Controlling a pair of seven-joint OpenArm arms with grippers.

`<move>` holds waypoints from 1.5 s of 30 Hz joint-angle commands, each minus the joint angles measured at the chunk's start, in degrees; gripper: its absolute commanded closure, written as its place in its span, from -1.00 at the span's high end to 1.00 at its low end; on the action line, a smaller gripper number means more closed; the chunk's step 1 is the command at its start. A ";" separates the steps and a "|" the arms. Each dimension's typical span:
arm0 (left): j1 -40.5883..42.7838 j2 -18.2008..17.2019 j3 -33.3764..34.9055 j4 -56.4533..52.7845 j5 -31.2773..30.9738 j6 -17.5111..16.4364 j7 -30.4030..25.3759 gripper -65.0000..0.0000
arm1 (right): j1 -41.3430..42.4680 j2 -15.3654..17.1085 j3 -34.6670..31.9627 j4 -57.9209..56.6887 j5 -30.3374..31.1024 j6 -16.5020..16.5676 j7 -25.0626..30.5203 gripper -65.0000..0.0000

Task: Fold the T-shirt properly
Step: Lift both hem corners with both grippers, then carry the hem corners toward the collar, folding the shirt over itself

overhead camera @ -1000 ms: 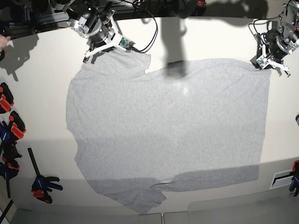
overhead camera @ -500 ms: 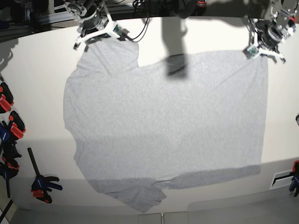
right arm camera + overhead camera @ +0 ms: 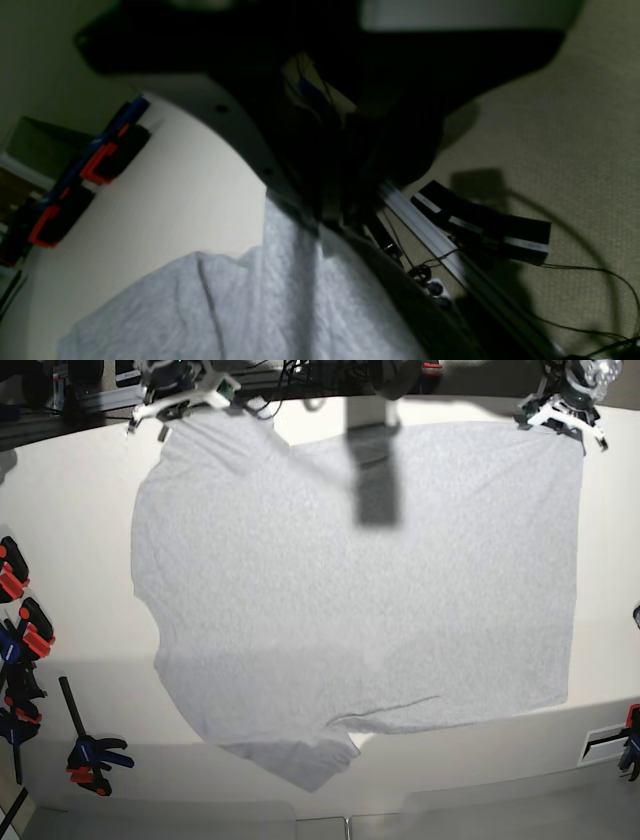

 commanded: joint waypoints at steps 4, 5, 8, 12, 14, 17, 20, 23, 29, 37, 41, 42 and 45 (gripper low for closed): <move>0.24 -1.11 -0.46 1.31 6.97 8.66 0.28 -1.00 | 0.57 0.63 0.24 4.17 -1.49 -0.96 1.49 -1.00; 0.22 -1.11 -0.46 1.31 8.46 9.81 0.24 -1.00 | 1.25 0.61 0.24 4.70 -1.46 -0.85 1.99 -1.00; 0.24 -1.11 -0.46 1.31 10.97 10.91 0.35 -1.00 | 4.72 0.61 0.24 5.27 -1.05 -0.87 2.73 -1.00; 0.22 -1.09 -0.46 1.31 10.95 10.91 0.09 -1.00 | 11.74 0.63 0.24 5.25 2.82 -0.79 3.10 -1.00; 0.00 -1.07 -0.46 1.33 10.95 10.91 -0.31 -1.00 | 15.47 0.63 0.24 5.25 5.46 -0.35 3.63 -1.00; -2.03 -0.48 -0.46 1.33 10.47 10.95 -2.95 -1.00 | 20.55 0.61 0.24 4.98 9.51 0.28 4.44 -1.00; -5.66 1.33 -0.46 1.33 4.70 10.93 -7.17 -1.00 | 25.09 0.57 0.24 4.79 11.26 0.26 5.57 -1.00; -9.57 4.04 -0.46 1.31 -2.49 10.91 -7.63 -1.00 | 29.35 0.48 0.24 3.50 11.23 0.24 5.60 -1.00; -15.04 7.26 -0.46 1.20 -10.97 10.93 -7.13 -1.00 | 35.04 0.48 0.28 -2.82 11.23 0.04 5.51 -1.00; -16.59 10.19 -0.46 1.16 -13.29 14.60 -7.17 -1.00 | 38.12 0.48 0.31 -9.16 10.88 -3.45 5.42 -1.00; -16.74 10.16 -0.46 1.16 -9.70 21.07 -6.86 -1.00 | 38.23 0.48 0.28 -8.83 9.27 -3.67 5.46 -1.00; -16.74 10.14 -0.46 1.16 -7.80 21.44 -6.54 -1.00 | 38.25 0.50 0.28 -8.57 9.25 -3.67 5.46 -1.00; -16.85 10.14 -0.46 1.16 -3.87 21.44 -6.49 -1.00 | 38.27 0.48 0.28 -7.63 9.07 -3.65 5.84 -1.00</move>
